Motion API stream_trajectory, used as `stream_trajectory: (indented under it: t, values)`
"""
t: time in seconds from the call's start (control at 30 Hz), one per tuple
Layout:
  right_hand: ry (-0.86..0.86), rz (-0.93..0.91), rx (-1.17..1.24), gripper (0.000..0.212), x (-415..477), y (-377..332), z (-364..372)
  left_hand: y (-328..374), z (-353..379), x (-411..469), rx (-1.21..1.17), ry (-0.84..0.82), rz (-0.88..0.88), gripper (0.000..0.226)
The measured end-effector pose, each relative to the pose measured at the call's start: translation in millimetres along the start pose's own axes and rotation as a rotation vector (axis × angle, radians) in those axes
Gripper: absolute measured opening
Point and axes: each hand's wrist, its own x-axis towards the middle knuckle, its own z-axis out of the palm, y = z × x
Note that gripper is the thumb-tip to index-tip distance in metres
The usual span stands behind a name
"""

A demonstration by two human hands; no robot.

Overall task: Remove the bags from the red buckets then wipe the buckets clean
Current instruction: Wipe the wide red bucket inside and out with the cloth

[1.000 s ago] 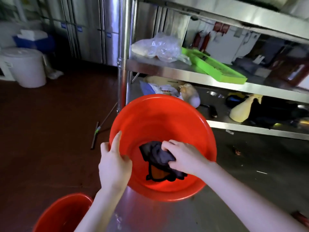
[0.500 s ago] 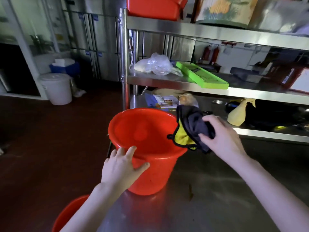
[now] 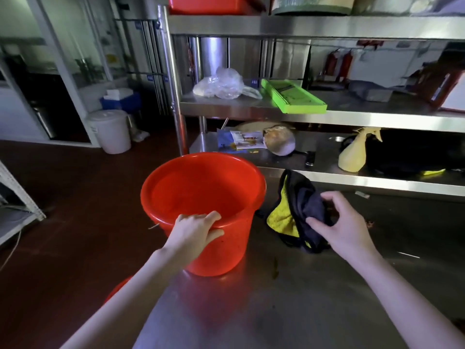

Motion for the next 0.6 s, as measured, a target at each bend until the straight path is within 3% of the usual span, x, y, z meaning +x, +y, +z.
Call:
stream_trajectory:
  t: [0.13, 0.27, 0.43, 0.5, 0.6]
  values:
    - [-0.041, 0.048, 0.142, 0.046, -4.9, 15.7, -5.5, 5.8, -11.2, -7.4, -0.131, 0.24, -0.122, 0.035]
    - [-0.047, 0.023, 0.297, 0.044, 0.6, -3.0, 4.6, -1.4, -28.3, -19.0, -0.45, 0.303, -0.431, 0.02]
    - [-0.054, -0.12, 0.367, 0.05, 6.2, -57.2, 48.4, -4.0, -17.9, -47.6, -0.753, 0.359, -0.639, 0.014]
    - [-0.16, -0.245, 0.301, 0.059, 1.4, -79.4, 76.1, -0.7, -7.9, -56.3, -0.832, 0.36, -0.683, 0.014]
    - [-0.455, -0.386, -0.174, 0.062, -5.6, -93.4, 122.1, -3.4, 0.6, -64.9, -0.815, 0.352, -0.68, 0.019]
